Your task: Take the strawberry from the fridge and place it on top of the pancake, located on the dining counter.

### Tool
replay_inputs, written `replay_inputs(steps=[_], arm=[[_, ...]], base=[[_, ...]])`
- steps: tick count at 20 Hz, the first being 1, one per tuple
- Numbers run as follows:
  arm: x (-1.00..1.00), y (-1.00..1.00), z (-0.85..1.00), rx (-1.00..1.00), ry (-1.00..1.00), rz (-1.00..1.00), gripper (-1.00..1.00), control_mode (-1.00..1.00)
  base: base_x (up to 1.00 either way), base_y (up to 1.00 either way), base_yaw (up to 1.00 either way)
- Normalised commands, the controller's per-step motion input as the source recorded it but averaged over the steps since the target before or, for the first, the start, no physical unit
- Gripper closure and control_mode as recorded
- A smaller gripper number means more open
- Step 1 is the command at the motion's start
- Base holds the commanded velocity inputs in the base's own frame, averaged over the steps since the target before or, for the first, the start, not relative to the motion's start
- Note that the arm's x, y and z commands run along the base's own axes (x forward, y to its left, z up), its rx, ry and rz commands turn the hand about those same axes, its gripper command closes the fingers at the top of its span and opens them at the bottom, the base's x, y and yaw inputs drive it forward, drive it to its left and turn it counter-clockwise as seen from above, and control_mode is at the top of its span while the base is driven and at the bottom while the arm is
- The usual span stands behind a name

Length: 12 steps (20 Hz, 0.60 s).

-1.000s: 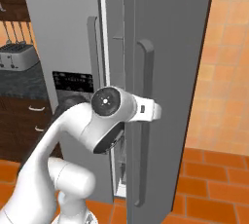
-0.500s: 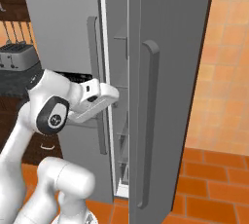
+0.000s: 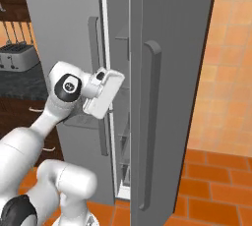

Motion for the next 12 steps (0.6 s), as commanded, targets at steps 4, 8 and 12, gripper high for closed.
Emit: replay_inputs(steps=[4, 8, 12], arm=[[0.4, -0.59, 0.1, -0.19, 0.56, 0.0, -1.0, -1.0], [-0.3, -0.52, 0.01, -0.12, 0.35, -0.01, -1.0, -1.0], [-0.95, -0.67, 0.0, -0.02, 0.26, -0.04, -1.0, -1.0]], base=[[0.0, 0.0, 0.0], [0.0, 0.0, 0.0], [0.0, 0.0, 0.0]])
